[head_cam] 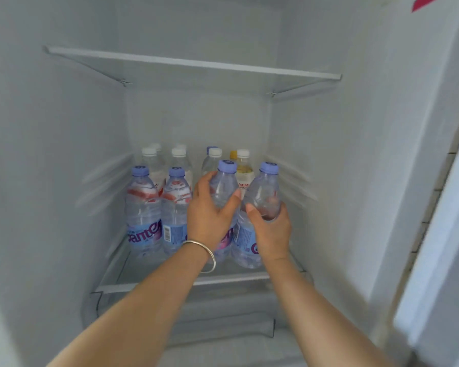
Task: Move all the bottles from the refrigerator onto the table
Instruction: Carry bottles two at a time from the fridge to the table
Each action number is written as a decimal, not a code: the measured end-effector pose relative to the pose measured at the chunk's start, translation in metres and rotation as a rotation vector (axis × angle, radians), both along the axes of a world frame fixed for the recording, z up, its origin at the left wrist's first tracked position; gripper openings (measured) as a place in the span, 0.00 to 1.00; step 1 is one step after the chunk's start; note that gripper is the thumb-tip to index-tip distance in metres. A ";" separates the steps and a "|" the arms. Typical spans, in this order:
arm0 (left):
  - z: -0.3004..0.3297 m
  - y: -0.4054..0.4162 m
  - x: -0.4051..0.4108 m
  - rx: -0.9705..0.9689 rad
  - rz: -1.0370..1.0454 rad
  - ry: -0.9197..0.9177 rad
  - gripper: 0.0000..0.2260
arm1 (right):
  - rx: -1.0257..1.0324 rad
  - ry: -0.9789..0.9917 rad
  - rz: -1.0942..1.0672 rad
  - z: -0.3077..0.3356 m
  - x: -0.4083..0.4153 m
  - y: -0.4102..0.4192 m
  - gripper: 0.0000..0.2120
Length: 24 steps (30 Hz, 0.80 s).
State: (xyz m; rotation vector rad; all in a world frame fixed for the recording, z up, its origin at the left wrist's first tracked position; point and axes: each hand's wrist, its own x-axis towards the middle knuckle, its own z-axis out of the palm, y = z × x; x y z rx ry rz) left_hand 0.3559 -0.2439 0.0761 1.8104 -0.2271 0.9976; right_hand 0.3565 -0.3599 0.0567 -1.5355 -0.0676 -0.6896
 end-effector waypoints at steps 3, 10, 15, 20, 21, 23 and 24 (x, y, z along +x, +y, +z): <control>-0.004 0.009 -0.035 -0.011 -0.078 0.029 0.26 | -0.003 -0.018 0.028 -0.001 -0.044 0.001 0.14; -0.039 0.021 -0.147 -0.055 -0.231 0.143 0.18 | 0.004 0.061 -0.175 -0.041 -0.174 0.002 0.13; -0.064 0.002 -0.225 -0.006 -0.439 0.186 0.15 | -0.030 0.143 -0.335 -0.067 -0.277 -0.013 0.14; -0.075 -0.041 -0.289 0.030 -0.603 0.191 0.17 | -0.047 0.161 -0.497 -0.068 -0.360 -0.049 0.16; -0.076 -0.055 -0.306 0.035 -0.650 0.197 0.16 | -0.045 0.163 -0.536 -0.069 -0.382 -0.059 0.17; -0.076 -0.081 -0.338 0.055 -0.717 0.194 0.16 | -0.042 0.172 -0.625 -0.071 -0.425 -0.081 0.18; -0.076 -0.096 -0.354 0.063 -0.750 0.192 0.16 | -0.040 0.173 -0.674 -0.073 -0.445 -0.094 0.18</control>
